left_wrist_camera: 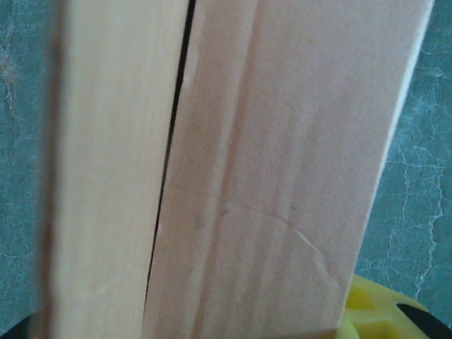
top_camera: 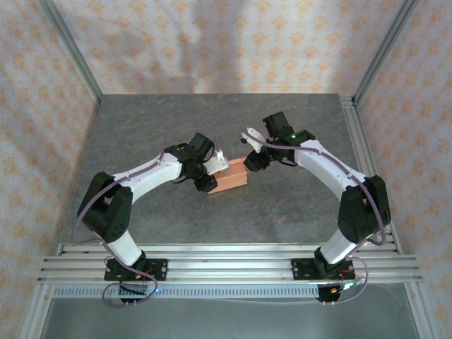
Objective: Fold the paper box
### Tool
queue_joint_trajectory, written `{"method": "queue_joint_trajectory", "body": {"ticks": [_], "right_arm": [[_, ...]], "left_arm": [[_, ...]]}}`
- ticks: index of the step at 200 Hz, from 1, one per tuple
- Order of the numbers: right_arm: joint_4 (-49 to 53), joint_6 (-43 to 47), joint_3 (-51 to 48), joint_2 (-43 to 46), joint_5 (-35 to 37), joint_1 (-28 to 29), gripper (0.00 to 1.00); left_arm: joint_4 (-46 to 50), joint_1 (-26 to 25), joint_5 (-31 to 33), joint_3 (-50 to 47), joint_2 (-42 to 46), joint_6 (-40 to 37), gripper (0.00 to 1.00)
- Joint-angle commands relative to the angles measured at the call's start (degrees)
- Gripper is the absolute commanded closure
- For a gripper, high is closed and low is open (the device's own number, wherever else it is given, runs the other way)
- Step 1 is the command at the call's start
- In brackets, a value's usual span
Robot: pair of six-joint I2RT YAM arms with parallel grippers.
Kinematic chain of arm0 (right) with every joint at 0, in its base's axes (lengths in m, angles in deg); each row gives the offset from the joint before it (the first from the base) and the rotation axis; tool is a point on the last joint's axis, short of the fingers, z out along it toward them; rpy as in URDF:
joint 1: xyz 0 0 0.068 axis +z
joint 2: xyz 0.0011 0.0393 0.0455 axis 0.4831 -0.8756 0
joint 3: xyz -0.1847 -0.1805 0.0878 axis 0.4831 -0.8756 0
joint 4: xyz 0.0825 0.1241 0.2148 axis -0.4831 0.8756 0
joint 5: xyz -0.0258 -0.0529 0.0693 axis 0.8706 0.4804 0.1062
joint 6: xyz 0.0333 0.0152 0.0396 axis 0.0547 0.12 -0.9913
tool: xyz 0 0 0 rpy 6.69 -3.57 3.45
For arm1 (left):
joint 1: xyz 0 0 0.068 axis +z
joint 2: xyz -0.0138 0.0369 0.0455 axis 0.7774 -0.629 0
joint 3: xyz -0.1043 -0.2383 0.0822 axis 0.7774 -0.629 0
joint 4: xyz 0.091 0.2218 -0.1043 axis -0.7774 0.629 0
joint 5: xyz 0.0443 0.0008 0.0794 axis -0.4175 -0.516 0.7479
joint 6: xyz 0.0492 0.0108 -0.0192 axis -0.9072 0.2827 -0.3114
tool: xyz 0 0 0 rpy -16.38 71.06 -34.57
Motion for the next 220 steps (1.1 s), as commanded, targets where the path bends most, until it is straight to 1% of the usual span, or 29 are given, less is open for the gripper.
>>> {"method": "queue_joint_trajectory", "body": {"ticks": [1,36,55,63,81,92,103,123,135,156,162,177,200,220], "right_arm": [[2.64,2.56,2.5,-1.12,0.94,0.12,0.67],[2.58,1.96,2.98,-1.95,1.2,0.13,0.88],[2.59,1.54,3.06,-1.97,1.2,0.17,0.96],[2.6,1.27,3.03,-1.89,1.23,0.14,0.97],[1.85,-0.58,2.69,-1.22,1.52,0.15,1.0],[1.0,-2.11,2.3,-0.63,1.89,0.13,0.99],[0.11,-2.8,1.15,0.37,2.25,0.22,0.93],[-1.35,-2.73,-0.79,1.64,3.48,0.23,0.88],[-1.7,-2.6,-0.99,1.34,4.54,0.27,0.77],[-1.87,-2.74,-0.47,-0.18,5.05,0.23,0.76],[-1.91,-2.82,-0.22,-0.6,4.99,0.22,0.78],[-1.85,-3.09,0.35,-1.13,4.48,0.23,0.85],[-1.43,-3.27,0.75,-0.76,3.93,0.22,1.0],[-0.85,-4.13,1.0,0.14,3.75,0.24,1.0]], "left_arm": [[3.91,0.07,-1.54,-1.0,-3.24,-0.25,0.67],[3.99,-0.02,-1.35,-0.96,-3.22,-0.19,0.67],[4.04,-0.02,-1.16,-0.96,-3.12,0.17,0.66],[3.92,-0.17,-1.09,-0.89,-3.07,0.23,0.66],[3.65,-0.2,-0.73,-0.61,-2.87,0.84,0.66],[3.73,-0.36,-0.62,-0.44,-2.96,0.95,0.67],[3.56,-0.46,-0.7,-0.43,-3.02,0.91,0.66],[3.79,-0.45,-0.74,-0.28,-3.31,0.92,0.67],[3.97,-0.59,-0.77,-0.17,-3.55,0.82,0.66],[4.2,-0.78,-0.55,0.02,-3.62,0.8,0.66],[4.3,-0.83,-0.41,0.01,-3.55,0.84,0.66],[4.35,-0.82,-0.25,-0.17,-3.4,0.93,0.66],[4.3,-1.1,0.03,-0.25,-3.13,1.34,0.66],[3.89,-1.32,0.59,-0.09,-3.2,1.75,0.66]]}}
